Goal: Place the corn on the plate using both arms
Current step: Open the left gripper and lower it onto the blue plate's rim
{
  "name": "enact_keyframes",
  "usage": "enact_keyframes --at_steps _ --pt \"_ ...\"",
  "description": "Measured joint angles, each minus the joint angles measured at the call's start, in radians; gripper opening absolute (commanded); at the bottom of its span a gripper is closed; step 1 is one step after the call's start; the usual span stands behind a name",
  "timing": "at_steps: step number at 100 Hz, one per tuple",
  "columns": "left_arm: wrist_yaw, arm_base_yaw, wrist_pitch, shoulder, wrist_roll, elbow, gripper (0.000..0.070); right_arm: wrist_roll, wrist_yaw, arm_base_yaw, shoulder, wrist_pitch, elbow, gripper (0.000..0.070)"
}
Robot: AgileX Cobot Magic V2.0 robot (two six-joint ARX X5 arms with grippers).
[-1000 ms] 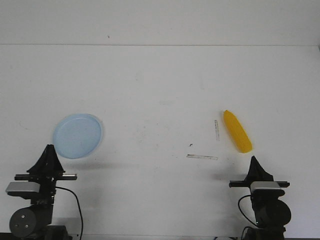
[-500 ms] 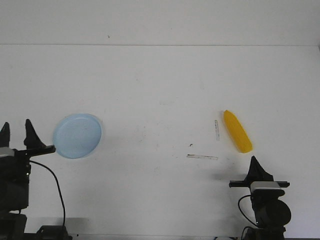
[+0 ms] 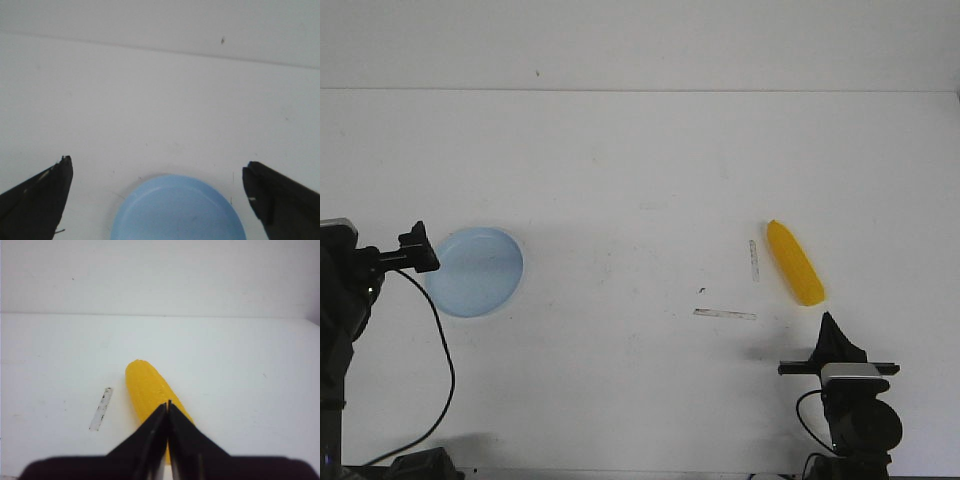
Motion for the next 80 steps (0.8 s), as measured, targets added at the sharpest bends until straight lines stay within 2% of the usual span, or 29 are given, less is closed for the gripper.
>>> enact_keyframes --at_steps 27,80 --pt "0.023 0.069 -0.096 0.214 0.022 -0.001 0.0662 0.0 0.0 0.0 0.0 0.0 0.0 0.0002" --pt "0.023 0.085 -0.087 0.552 0.037 -0.001 0.0651 0.0 0.0 0.0 0.0 0.0 0.0 0.0002"
